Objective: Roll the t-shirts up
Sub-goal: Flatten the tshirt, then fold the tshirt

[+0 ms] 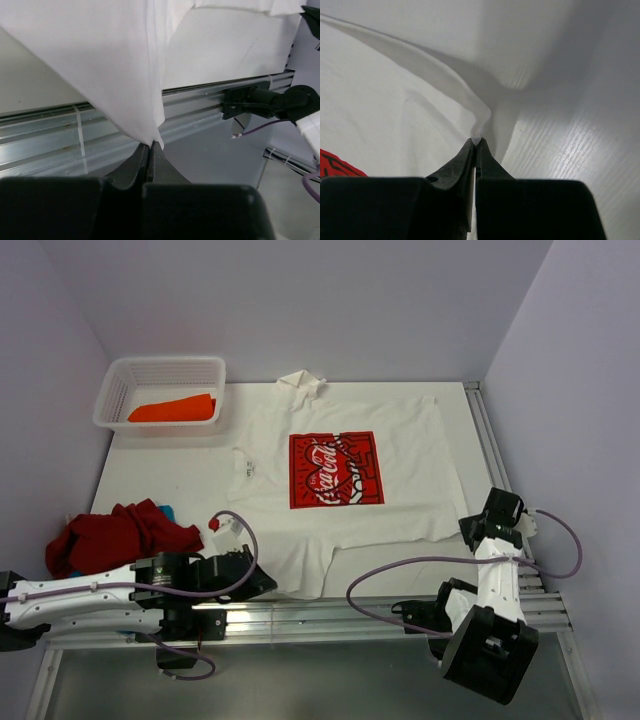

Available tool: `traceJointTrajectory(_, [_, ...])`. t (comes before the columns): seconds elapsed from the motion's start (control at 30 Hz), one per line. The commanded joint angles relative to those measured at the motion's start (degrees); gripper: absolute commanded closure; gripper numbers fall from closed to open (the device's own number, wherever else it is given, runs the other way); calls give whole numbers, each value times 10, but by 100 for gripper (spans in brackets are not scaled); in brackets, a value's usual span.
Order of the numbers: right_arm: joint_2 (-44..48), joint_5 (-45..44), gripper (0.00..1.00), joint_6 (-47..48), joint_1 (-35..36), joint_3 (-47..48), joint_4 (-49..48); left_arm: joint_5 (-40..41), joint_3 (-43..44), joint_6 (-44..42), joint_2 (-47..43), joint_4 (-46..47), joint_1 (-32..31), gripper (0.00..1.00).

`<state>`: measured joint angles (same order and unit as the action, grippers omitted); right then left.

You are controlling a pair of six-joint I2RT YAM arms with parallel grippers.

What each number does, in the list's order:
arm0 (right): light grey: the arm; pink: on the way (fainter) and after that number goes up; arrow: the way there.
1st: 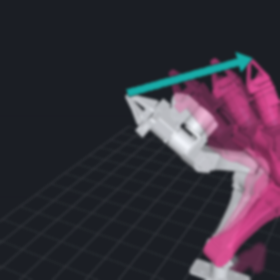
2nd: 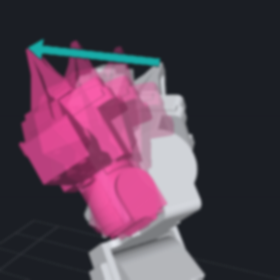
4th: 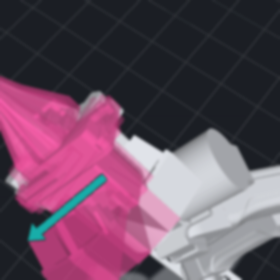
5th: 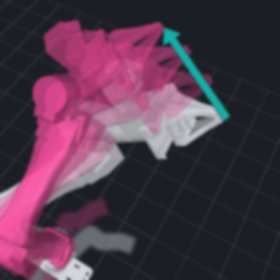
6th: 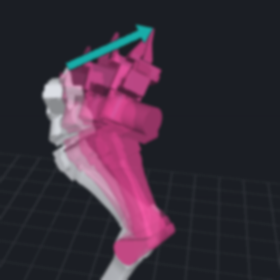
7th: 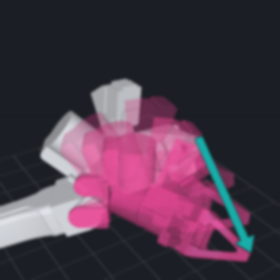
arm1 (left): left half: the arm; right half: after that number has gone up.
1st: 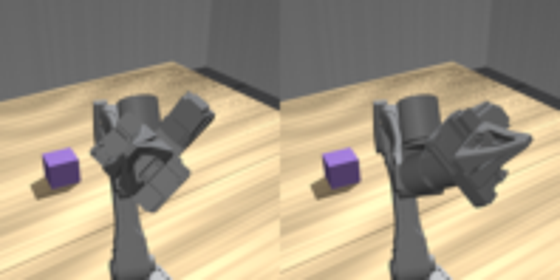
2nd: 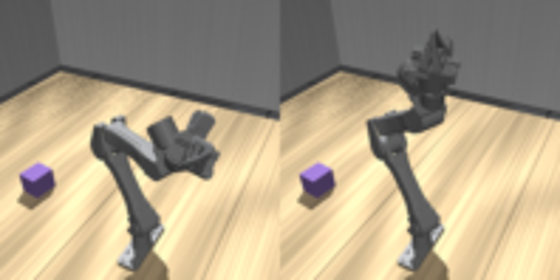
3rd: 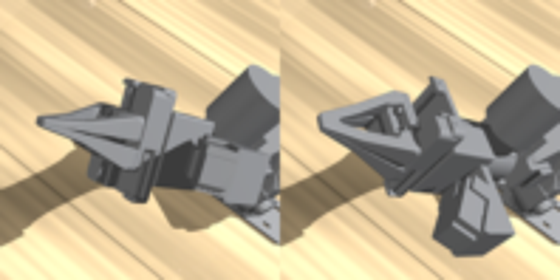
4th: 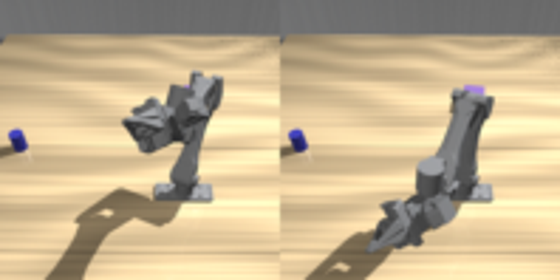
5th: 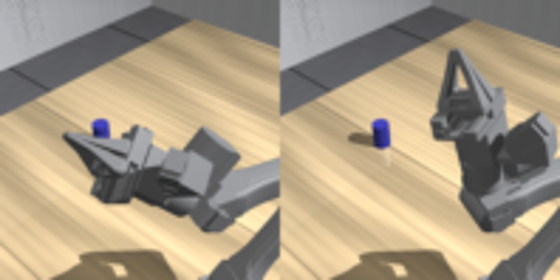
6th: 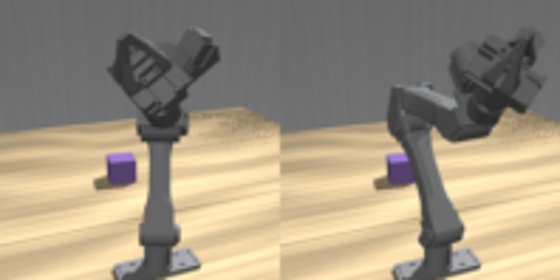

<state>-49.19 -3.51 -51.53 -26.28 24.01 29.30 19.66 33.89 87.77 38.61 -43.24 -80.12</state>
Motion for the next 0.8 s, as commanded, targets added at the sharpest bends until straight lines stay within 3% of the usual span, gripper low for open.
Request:
traceJointTrajectory(0.0, [2, -30, 100, 18, -2, 45, 56, 27, 55, 5, -21, -62, -5, 100])
traceJointTrajectory(0.3, [8, -34, 100, 27, -2, 55, 83, 63, 138, -7, -3, -106, -5, 100])
traceJointTrajectory(0.77, [-40, 2, 100, 26, -2, 111, 88, 128, 185, -9, 7, -138, 0, 100])
